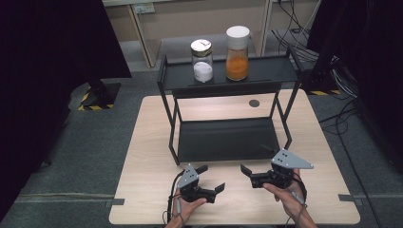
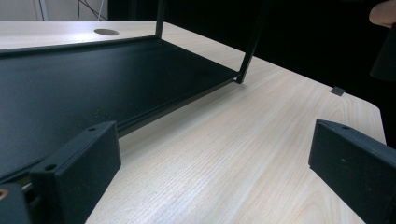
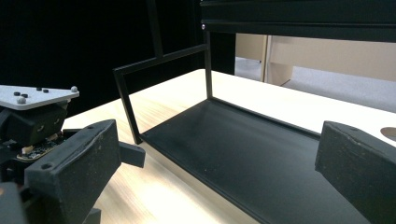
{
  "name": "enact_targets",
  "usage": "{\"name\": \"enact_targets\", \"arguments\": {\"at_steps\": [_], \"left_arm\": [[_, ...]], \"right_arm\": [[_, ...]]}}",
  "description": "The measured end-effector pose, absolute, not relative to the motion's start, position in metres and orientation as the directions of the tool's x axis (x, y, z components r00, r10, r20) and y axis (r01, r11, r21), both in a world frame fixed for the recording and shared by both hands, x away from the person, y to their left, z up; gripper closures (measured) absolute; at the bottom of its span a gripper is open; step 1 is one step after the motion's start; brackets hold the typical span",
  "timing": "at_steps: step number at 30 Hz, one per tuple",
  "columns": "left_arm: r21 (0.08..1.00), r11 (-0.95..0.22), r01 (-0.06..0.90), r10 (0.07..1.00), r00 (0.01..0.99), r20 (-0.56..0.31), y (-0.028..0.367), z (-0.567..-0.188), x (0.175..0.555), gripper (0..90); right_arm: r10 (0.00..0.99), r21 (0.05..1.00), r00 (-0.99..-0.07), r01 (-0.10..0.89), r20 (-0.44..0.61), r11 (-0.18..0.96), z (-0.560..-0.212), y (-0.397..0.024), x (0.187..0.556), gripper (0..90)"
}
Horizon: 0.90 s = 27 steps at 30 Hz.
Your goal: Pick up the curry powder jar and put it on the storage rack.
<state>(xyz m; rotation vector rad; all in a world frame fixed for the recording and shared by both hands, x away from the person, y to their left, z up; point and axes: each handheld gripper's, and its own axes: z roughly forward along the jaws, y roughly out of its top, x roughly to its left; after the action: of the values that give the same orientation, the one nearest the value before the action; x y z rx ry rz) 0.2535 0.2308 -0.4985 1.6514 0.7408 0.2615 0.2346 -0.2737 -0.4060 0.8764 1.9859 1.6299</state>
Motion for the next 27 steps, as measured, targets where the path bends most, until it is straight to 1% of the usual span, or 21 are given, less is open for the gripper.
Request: {"name": "enact_targets", "arguments": {"at_steps": [9,15,23,27], "left_arm": [[0.947,-0.046,0.317,0.607,0.762,-0.226,0.231,-0.498,0.251,1.6],[0.947,-0.041,0.317,0.609,0.760,-0.228,0.232,-0.498,0.251,1.6],[0.948,-0.041,0.316,0.611,0.759,-0.227,0.232,-0.498,0.251,1.6],[0.949,-0.040,0.314,0.611,0.759,-0.225,0.232,-0.498,0.250,1.6]], "right_arm": [[0.688,0.970,-0.723,0.208,0.068,0.124,-0.421,-0.271,0.230,0.3],[0.684,0.962,-0.726,0.234,0.075,0.142,-0.432,-0.269,0.230,0.3],[0.686,0.960,-0.724,0.234,0.068,0.152,-0.443,-0.270,0.226,0.3],[0.686,0.962,-0.723,0.238,0.081,0.137,-0.450,-0.274,0.226,0.3]]}}
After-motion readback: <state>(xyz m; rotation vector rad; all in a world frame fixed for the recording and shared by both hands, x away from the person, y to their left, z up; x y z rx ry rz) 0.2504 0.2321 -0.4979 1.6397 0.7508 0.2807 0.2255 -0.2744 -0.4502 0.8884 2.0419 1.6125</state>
